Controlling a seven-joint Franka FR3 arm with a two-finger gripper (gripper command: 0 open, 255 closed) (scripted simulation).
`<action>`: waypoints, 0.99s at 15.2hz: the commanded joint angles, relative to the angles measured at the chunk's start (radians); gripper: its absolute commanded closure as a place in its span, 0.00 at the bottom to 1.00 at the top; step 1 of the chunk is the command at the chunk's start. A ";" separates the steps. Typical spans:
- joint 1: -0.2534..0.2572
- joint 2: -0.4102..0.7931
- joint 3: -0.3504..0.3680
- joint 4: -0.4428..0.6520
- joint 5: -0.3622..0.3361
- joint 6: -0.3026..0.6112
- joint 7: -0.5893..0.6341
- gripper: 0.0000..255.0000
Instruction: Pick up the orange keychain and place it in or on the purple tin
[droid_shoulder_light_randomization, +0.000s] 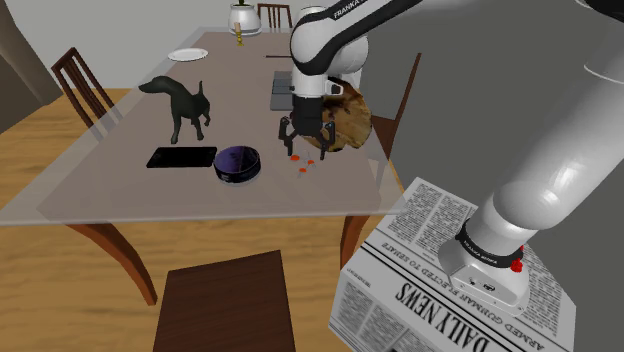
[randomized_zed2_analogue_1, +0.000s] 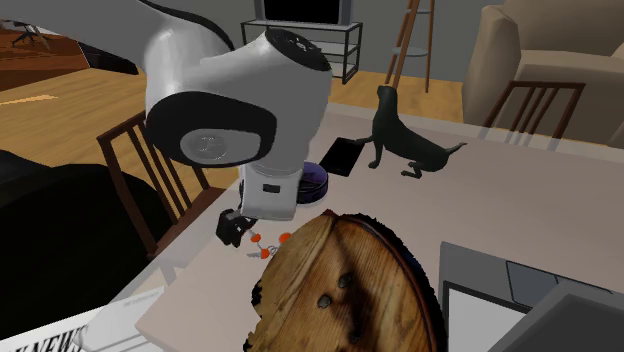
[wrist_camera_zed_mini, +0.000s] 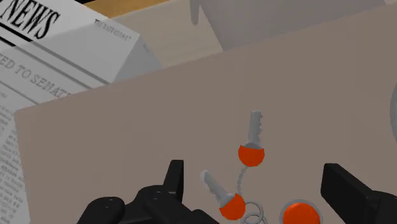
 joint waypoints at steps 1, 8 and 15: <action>-0.037 0.094 -0.035 0.106 0.038 -0.151 -0.215 0.00; -0.025 0.113 -0.016 0.037 0.054 -0.059 -0.222 0.00; -0.023 0.115 -0.015 0.032 0.055 -0.052 -0.222 0.00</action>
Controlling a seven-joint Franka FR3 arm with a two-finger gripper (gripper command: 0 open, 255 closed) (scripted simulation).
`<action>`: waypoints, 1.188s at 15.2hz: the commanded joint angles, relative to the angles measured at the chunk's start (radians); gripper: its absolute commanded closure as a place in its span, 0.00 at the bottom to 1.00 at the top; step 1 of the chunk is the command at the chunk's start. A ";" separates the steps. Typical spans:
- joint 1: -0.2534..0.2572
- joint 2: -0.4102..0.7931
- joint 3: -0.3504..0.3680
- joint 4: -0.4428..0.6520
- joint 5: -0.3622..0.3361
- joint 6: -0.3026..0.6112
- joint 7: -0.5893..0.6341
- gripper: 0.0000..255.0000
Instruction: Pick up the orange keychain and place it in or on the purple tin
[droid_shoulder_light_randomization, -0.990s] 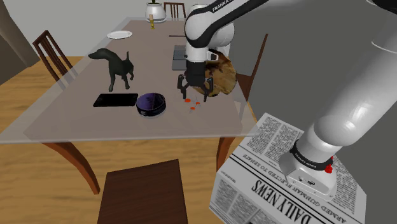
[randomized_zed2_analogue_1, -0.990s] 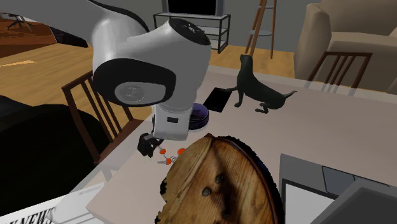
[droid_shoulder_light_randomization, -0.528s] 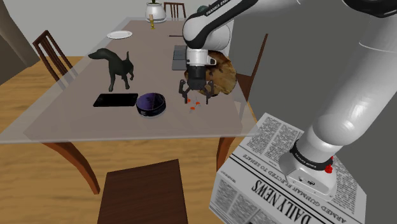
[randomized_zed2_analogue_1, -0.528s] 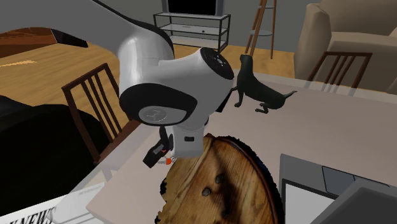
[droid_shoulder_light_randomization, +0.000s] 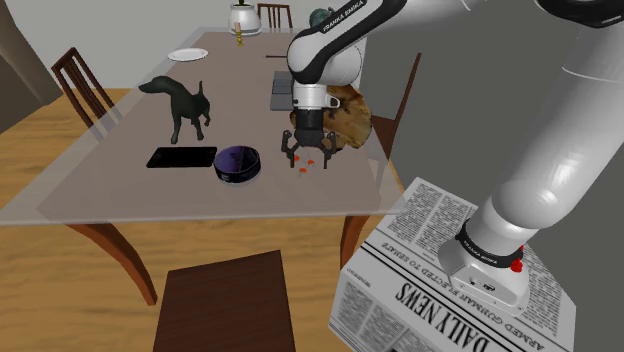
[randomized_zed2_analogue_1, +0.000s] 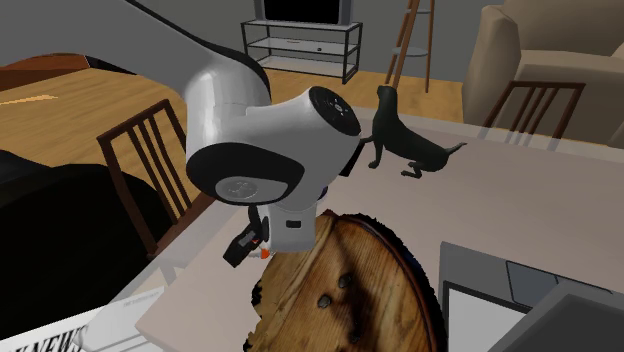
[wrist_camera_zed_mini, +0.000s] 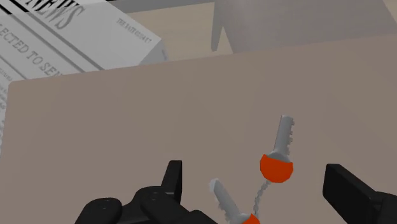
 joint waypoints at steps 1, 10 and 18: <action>0.000 0.000 0.000 0.000 0.000 0.000 0.000 0.00; -0.004 -0.002 -0.004 -0.001 -0.002 -0.004 -0.006 1.00; -0.006 -0.054 -0.002 0.035 0.001 -0.086 0.021 1.00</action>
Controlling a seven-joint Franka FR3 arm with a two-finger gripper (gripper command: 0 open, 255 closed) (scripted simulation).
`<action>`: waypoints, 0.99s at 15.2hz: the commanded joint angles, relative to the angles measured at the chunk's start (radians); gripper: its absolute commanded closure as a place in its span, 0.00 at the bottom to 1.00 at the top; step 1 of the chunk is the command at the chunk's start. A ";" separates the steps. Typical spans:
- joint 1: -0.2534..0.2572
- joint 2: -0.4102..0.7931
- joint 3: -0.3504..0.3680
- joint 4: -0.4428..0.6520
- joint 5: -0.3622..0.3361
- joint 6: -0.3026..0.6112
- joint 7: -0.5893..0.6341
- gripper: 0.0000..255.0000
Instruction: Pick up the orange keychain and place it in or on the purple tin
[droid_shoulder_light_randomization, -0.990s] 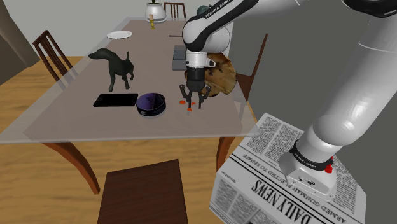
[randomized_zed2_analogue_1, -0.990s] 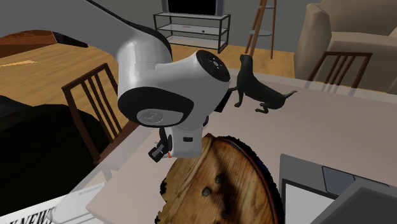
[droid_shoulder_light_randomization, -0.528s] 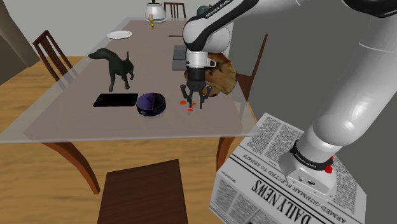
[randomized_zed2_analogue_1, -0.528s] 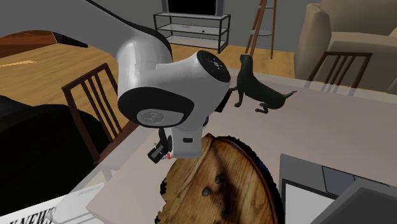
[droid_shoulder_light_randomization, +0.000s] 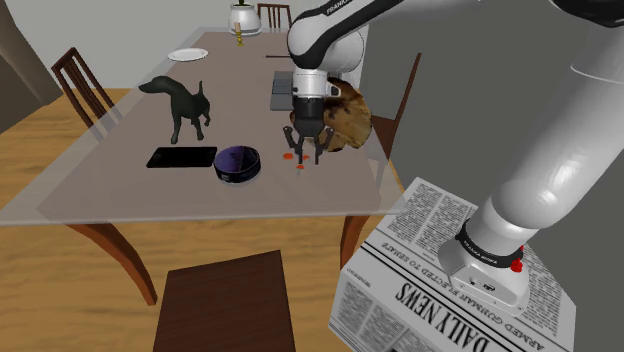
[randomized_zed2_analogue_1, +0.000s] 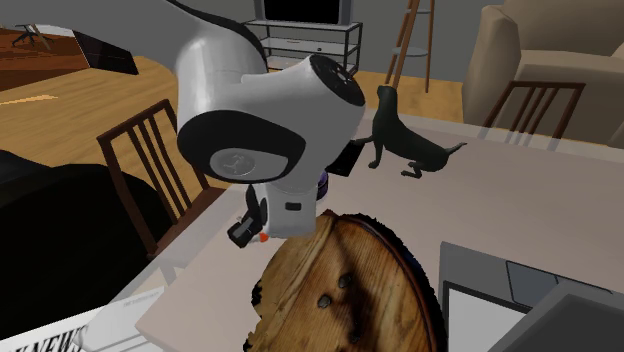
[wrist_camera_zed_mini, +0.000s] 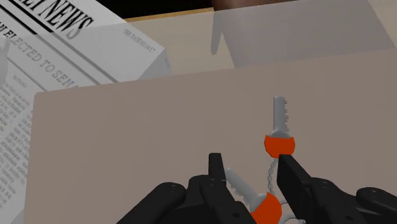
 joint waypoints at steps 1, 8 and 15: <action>-0.001 -0.017 0.000 0.009 0.001 -0.025 0.007 1.00; -0.006 -0.060 -0.003 0.055 0.001 -0.111 0.029 1.00; 0.000 -0.057 0.003 0.131 -0.001 -0.174 0.068 1.00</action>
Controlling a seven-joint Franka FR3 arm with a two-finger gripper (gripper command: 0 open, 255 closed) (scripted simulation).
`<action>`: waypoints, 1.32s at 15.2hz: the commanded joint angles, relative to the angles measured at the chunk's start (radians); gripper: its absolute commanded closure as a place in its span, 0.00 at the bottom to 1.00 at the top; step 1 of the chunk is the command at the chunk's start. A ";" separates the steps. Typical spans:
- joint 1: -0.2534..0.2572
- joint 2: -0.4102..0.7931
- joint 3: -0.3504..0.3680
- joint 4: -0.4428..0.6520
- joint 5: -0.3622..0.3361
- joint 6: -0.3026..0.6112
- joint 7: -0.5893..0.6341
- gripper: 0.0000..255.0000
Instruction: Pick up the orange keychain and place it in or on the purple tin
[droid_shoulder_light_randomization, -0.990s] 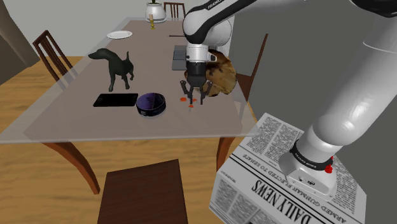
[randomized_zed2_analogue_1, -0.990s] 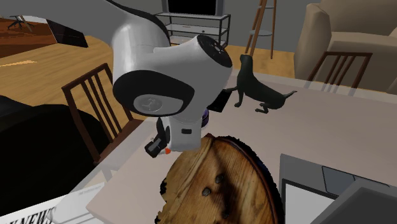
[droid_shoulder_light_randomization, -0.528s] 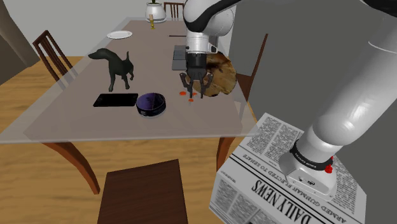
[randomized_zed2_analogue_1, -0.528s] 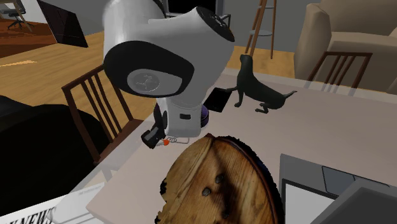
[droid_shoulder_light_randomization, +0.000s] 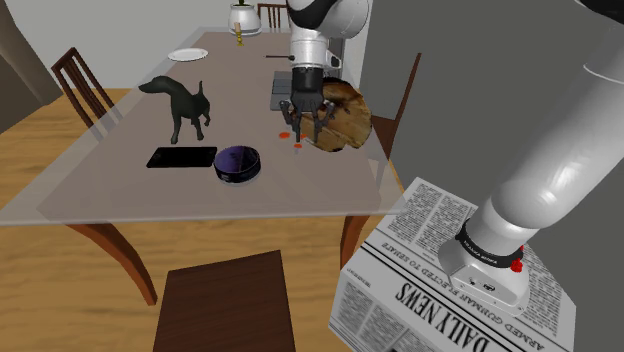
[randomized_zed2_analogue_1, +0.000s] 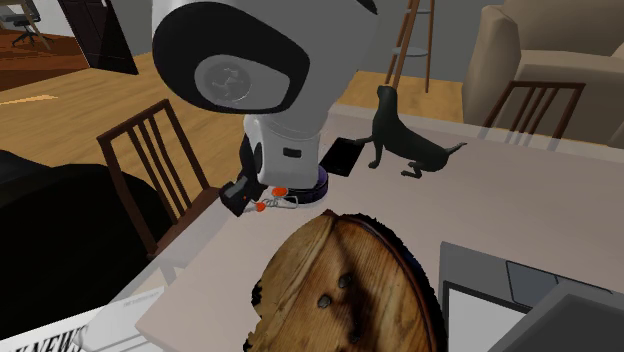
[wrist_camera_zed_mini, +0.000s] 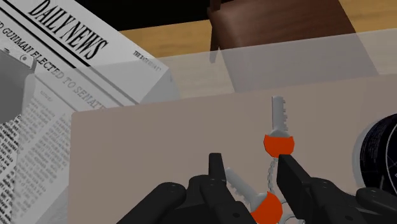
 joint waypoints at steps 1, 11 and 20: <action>0.015 0.042 0.014 0.055 -0.005 -0.002 0.035 1.00; 0.144 0.385 0.070 0.507 -0.088 -0.047 0.258 1.00; 0.189 0.502 0.069 0.588 -0.118 -0.003 0.283 1.00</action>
